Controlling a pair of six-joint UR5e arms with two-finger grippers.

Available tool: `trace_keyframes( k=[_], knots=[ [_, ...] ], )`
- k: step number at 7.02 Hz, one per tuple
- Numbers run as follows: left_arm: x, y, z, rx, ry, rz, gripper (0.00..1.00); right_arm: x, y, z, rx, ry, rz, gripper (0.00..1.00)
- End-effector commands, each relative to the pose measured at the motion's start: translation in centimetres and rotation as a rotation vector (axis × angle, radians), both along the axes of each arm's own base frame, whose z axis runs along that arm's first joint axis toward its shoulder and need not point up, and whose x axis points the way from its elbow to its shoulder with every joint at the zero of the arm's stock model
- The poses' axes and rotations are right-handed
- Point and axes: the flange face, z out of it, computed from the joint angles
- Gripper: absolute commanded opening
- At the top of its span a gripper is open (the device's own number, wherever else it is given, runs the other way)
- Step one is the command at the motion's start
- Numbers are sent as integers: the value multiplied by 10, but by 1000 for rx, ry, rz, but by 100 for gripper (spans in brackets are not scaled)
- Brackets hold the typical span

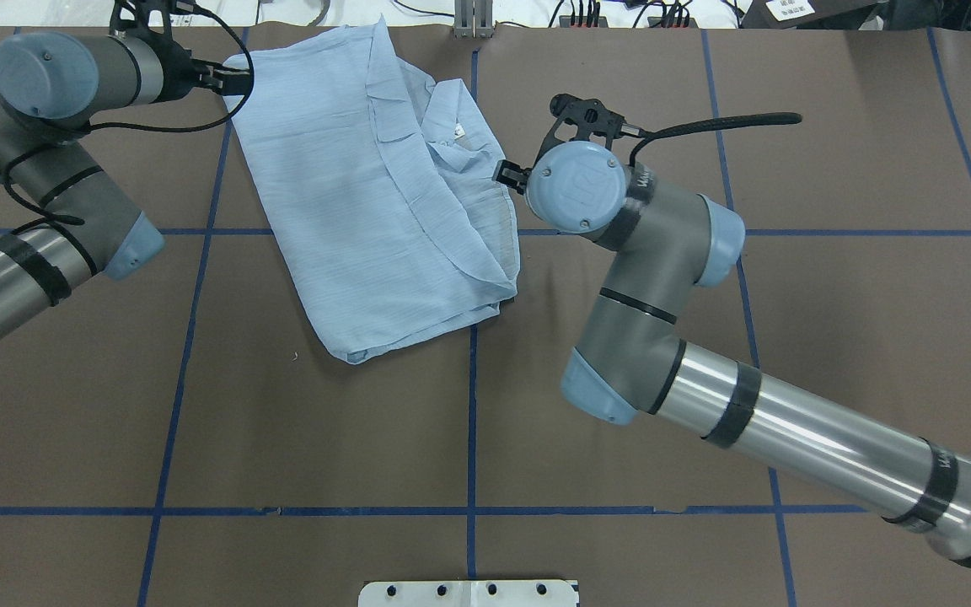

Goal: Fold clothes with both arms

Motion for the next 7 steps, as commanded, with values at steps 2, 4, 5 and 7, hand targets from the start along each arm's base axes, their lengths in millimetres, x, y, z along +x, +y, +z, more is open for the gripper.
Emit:
trace_keyframes(
  k=[2,4,5,7],
  knots=[
    [6,16,6,-36,47,-2,100,-56,-42,3,-23,-103,124,93],
    [11,18,8,-39,45,4,100,-72,-48,25,-11,-88,139,86],
    [12,19,9,-40,44,6,100,-80,-51,25,-14,-72,142,82],
    [12,19,9,-41,43,6,100,-89,-58,21,-9,-64,152,81]
  ],
)
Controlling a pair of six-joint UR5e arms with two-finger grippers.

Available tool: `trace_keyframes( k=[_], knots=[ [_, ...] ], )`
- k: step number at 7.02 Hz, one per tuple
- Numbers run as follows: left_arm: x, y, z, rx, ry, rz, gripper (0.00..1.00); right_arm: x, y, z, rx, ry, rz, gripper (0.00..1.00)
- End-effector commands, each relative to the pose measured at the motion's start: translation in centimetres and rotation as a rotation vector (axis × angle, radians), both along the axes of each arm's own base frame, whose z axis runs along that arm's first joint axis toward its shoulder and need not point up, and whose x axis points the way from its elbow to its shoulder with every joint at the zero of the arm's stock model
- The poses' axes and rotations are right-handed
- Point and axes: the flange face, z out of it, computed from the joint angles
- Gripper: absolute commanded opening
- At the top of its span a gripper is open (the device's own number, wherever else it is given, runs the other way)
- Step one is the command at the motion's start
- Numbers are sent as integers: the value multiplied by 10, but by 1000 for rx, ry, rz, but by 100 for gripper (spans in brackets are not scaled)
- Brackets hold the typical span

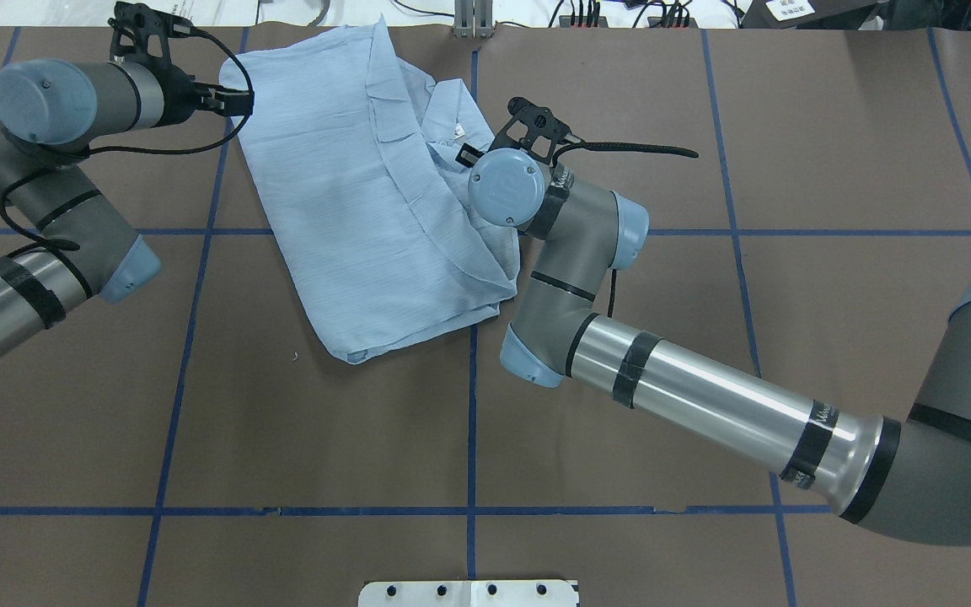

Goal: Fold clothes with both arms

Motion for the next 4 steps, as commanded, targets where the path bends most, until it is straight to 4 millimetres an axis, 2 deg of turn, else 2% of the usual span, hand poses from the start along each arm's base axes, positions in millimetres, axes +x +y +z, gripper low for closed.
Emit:
trace_keyframes(
  k=[1,2,3,4],
  knots=[
    [0,1,1,-1,0,1,100,-5,-4,6,-1,15,8,78],
    [0,0,2,-3,-2,1,100,-6,-4,4,0,14,9,61],
    [0,1,2,-2,-1,1,100,-7,-3,-1,2,8,6,31],
    [-1,1,3,-3,-2,-1,100,-8,-4,-7,5,2,5,27]
  ],
)
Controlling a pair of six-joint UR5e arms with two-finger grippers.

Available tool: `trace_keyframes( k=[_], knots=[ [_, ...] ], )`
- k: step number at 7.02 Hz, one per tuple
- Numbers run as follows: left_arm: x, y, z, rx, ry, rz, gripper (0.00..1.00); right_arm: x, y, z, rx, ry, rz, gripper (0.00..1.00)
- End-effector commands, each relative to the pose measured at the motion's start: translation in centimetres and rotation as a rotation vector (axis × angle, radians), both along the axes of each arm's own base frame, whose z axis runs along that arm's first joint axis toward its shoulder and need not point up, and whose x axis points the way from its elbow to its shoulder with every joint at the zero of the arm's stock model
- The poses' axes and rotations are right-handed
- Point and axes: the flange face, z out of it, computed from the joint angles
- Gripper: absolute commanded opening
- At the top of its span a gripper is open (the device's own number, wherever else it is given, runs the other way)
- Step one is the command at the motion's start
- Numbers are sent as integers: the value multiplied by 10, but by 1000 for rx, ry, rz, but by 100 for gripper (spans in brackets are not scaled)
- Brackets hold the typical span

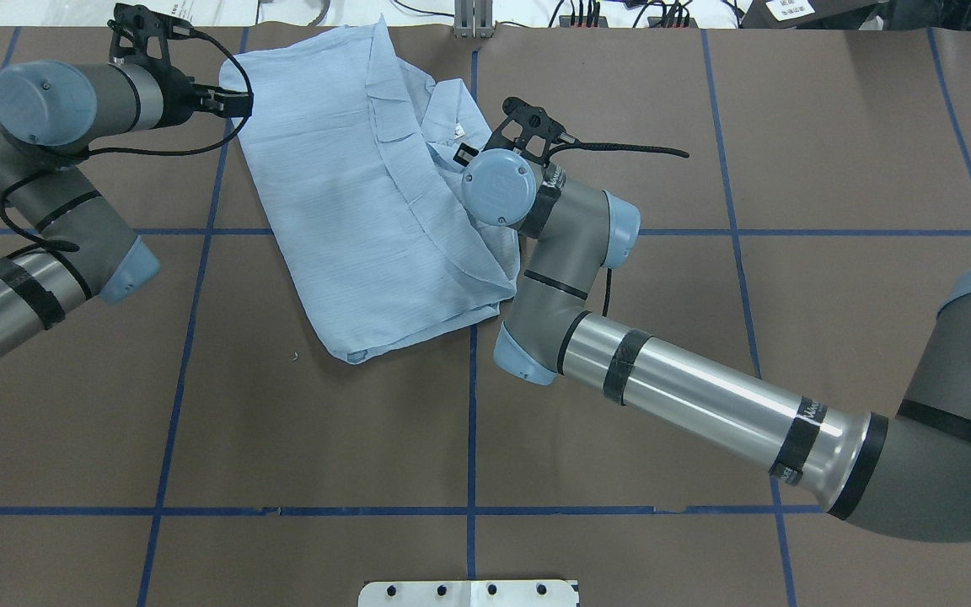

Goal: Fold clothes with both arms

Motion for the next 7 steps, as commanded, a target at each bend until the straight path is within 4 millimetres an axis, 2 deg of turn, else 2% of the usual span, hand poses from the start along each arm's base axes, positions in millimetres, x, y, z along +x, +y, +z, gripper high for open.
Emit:
trace_keyframes(
  k=[1,3,4,5,6,7],
  knots=[
    [-1,0,1,-1,0,0,100,-3,2,-7,4,-7,-4,24],
    [0,1,2,-2,-1,2,100,-6,5,-9,5,-8,-8,0],
    [0,1,1,-1,0,2,100,-4,7,-18,15,-21,-11,0],
    [0,1,0,0,1,2,100,2,19,-37,39,-59,-16,0],
    [0,1,0,0,1,2,100,20,40,-35,46,-71,-27,0],
    [0,1,1,-1,0,2,100,38,75,-32,54,-86,-53,0]
  ],
)
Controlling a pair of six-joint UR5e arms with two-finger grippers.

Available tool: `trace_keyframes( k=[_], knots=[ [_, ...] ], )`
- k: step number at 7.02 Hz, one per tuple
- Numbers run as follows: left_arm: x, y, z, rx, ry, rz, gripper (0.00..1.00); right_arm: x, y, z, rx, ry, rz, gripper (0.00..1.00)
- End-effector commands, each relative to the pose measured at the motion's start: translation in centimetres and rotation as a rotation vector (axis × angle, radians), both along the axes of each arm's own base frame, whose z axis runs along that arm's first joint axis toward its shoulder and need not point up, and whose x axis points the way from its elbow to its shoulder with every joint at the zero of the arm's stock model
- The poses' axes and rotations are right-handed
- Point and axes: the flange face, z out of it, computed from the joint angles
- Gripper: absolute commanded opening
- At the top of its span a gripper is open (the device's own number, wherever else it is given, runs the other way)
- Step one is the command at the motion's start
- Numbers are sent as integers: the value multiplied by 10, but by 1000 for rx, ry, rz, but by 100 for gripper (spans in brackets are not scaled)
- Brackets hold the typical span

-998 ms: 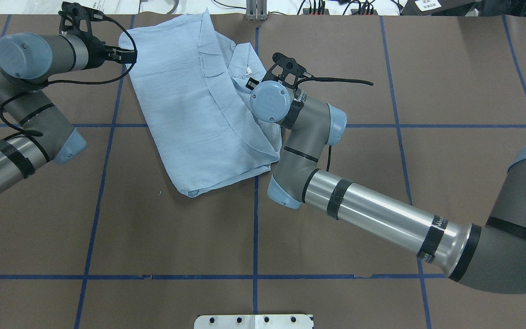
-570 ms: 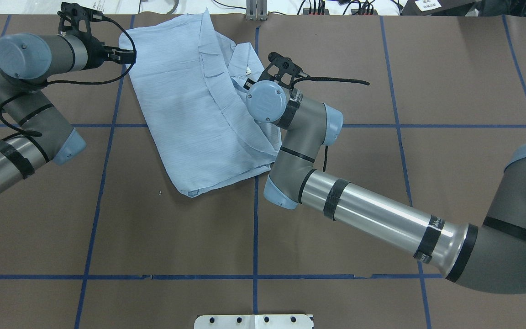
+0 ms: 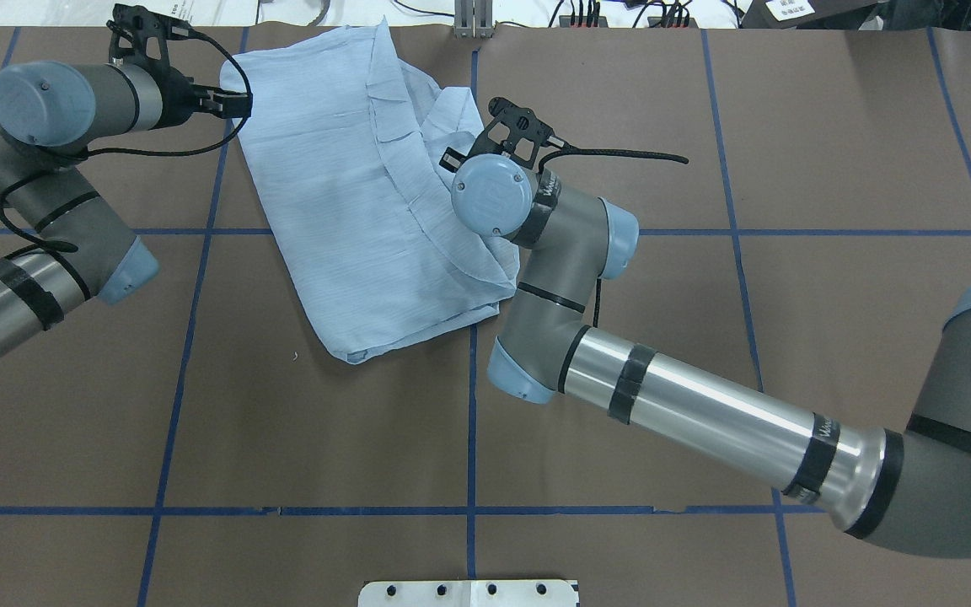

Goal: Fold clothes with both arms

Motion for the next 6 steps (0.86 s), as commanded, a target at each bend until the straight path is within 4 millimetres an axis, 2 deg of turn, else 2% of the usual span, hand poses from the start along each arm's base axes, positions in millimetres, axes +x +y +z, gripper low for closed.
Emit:
trace_keyframes(
  k=[1,2,3,4,6],
  knots=[
    [0,0,1,-1,-1,0,100,43,70,17,15,-27,-44,0],
    [0,0,-1,2,1,0,100,71,117,44,37,-36,-64,0],
    [-1,1,-2,3,4,-1,100,97,148,63,63,-28,-56,0],
    [-2,4,2,1,2,1,100,111,153,94,60,18,-35,0],
    [-6,11,-2,13,12,4,100,109,144,133,63,107,5,0]
  ],
)
